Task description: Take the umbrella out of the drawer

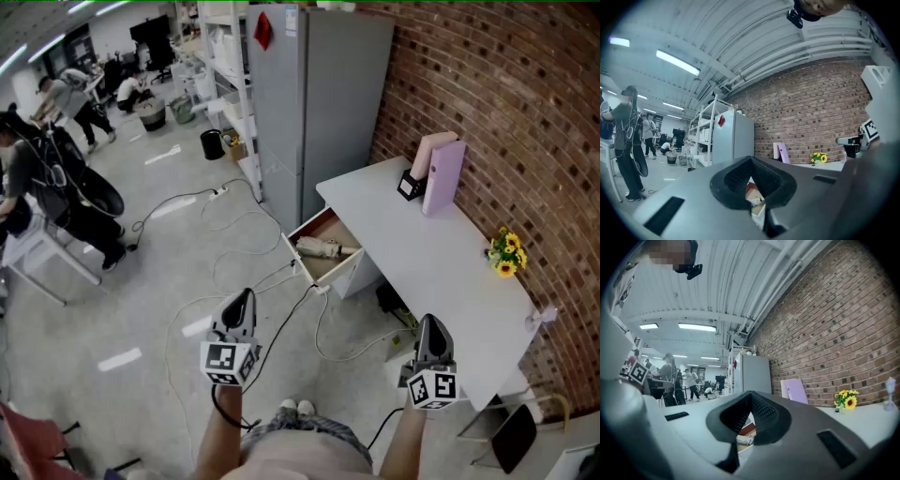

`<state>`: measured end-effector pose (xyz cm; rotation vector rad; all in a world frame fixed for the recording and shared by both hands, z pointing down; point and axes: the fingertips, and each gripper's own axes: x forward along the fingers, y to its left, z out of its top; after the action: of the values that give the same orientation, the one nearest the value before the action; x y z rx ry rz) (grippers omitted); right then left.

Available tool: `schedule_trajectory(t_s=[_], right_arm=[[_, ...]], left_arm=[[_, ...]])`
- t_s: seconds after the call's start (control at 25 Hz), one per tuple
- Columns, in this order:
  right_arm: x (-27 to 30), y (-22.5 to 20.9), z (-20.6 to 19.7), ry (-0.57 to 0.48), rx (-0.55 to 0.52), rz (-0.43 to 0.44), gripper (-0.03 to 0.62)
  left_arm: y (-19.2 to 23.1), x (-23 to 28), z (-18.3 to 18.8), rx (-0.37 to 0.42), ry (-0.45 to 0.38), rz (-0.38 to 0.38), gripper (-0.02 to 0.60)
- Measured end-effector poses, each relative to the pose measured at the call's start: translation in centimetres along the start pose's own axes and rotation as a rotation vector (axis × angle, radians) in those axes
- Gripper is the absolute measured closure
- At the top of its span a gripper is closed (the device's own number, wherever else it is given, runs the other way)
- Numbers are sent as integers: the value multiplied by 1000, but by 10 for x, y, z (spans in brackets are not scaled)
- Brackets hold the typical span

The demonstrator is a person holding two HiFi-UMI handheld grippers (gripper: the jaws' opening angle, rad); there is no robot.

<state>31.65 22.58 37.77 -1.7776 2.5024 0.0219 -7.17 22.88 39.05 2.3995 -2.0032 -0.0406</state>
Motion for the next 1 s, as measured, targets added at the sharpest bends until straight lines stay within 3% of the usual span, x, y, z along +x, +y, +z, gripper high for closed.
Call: schedule_trajectory(t_s=[1.0], right_arm=[[-3, 11, -6, -9, 56, 14, 577]], left_arm=[[-1, -7, -6, -9, 14, 7, 555]])
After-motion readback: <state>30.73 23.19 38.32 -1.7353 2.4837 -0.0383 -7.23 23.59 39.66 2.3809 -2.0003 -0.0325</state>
